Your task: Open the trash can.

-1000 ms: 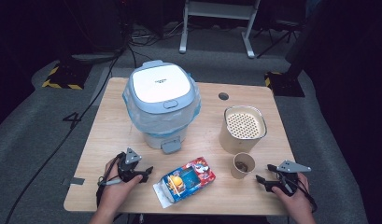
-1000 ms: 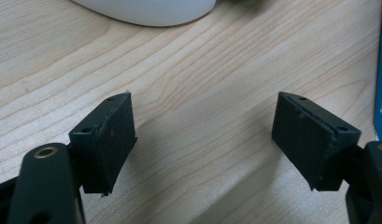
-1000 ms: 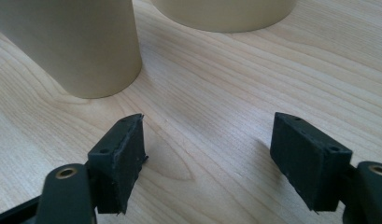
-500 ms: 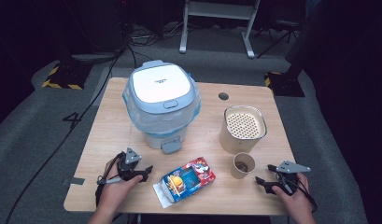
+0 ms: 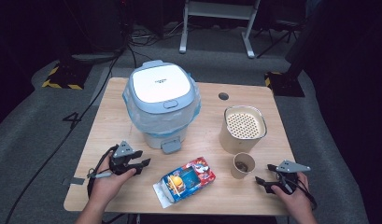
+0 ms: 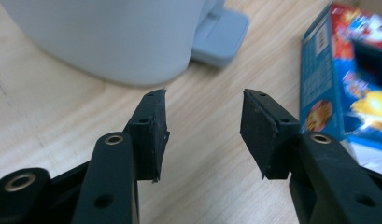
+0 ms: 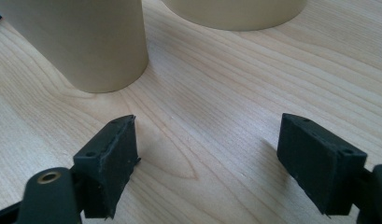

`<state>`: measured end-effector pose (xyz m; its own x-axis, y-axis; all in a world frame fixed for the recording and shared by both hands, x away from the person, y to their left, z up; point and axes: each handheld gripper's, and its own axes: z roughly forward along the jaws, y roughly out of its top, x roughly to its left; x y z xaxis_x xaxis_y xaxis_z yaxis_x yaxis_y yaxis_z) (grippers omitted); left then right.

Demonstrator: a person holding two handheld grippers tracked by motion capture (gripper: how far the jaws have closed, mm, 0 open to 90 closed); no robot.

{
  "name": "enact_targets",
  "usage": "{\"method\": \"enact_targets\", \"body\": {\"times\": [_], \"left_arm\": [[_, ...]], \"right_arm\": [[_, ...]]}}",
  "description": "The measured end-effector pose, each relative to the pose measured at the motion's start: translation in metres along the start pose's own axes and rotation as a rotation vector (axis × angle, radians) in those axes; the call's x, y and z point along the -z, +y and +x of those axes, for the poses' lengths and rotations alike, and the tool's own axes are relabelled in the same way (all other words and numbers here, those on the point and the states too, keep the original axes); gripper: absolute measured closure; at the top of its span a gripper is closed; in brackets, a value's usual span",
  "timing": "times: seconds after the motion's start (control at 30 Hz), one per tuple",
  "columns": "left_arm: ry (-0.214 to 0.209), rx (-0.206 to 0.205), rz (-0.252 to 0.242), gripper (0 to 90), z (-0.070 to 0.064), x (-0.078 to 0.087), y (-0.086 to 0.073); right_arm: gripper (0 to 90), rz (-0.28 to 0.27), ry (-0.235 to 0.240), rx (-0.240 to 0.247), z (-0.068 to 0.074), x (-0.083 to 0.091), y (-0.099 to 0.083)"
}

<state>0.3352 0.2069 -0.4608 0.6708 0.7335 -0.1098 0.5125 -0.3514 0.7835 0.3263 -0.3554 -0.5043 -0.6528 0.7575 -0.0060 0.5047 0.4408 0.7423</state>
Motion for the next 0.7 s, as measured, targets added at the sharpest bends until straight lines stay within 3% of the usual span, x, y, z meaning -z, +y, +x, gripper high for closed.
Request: {"method": "enact_targets", "body": {"times": [0.17,0.23,0.53,0.7], "left_arm": [[-0.044,-0.008,-0.043,51.7,0.000,0.012,0.017],[-0.068,-0.038,-0.058,52.3,0.000,0.021,0.033],[-0.119,-0.108,-0.127,51.2,0.001,0.042,0.075],[-0.153,-0.114,-0.148,51.1,0.001,0.048,0.088]], "right_arm": [[20.8,0.000,0.014,0.011,-0.002,-0.001,0.001],[21.1,-0.001,0.022,0.013,-0.003,-0.002,0.002],[21.0,-0.002,0.021,0.012,-0.003,-0.002,0.002],[21.0,-0.003,0.021,0.012,-0.003,-0.002,0.002]]}}
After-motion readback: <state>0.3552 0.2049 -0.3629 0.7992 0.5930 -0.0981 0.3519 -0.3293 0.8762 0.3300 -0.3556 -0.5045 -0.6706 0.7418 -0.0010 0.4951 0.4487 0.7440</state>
